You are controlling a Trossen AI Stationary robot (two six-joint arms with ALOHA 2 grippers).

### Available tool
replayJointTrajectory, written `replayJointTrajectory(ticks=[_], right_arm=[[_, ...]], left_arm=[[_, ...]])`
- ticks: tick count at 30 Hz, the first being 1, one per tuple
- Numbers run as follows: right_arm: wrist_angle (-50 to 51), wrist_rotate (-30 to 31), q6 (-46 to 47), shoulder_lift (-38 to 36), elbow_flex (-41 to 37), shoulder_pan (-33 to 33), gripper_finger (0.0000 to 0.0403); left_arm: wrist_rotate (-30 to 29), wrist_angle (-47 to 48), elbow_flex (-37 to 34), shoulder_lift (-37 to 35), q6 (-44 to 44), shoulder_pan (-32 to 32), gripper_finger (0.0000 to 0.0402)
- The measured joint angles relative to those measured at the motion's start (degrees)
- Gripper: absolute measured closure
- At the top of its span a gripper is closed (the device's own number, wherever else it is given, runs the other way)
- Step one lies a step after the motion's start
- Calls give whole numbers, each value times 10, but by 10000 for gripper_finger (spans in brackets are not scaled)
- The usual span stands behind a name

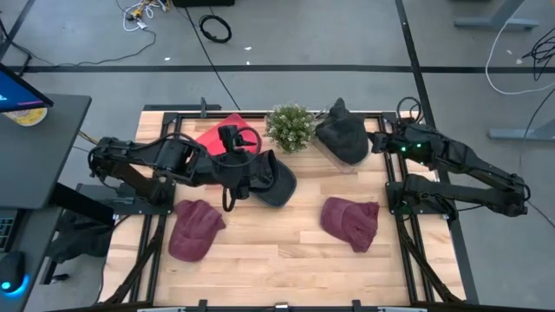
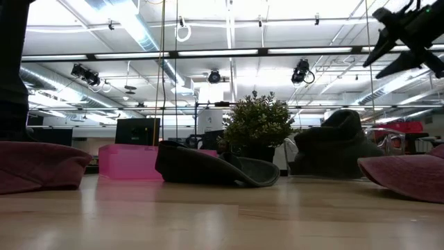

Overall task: Pick & Place hat
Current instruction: Put the black cap into the transparent bin

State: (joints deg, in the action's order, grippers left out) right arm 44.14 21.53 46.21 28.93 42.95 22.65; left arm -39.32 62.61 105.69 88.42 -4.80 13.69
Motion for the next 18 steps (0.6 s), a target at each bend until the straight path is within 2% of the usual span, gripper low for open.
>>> replayJointTrajectory(ticks=[3,6,10,12,18], right_arm=[[-5,-4,-16,0,16,0,199],[-19,-21,-24,0,17,0,199],[-22,-39,-20,0,15,0,199],[-22,-53,-17,0,15,0,199],[-34,-72,-23,0,14,0,199]], left_arm=[[92,16,0,1,36,-21,104],[179,42,-8,6,117,-50,104],[259,52,-49,7,223,-88,104],[274,54,-75,7,213,-93,104],[283,39,-189,6,50,-55,104]])
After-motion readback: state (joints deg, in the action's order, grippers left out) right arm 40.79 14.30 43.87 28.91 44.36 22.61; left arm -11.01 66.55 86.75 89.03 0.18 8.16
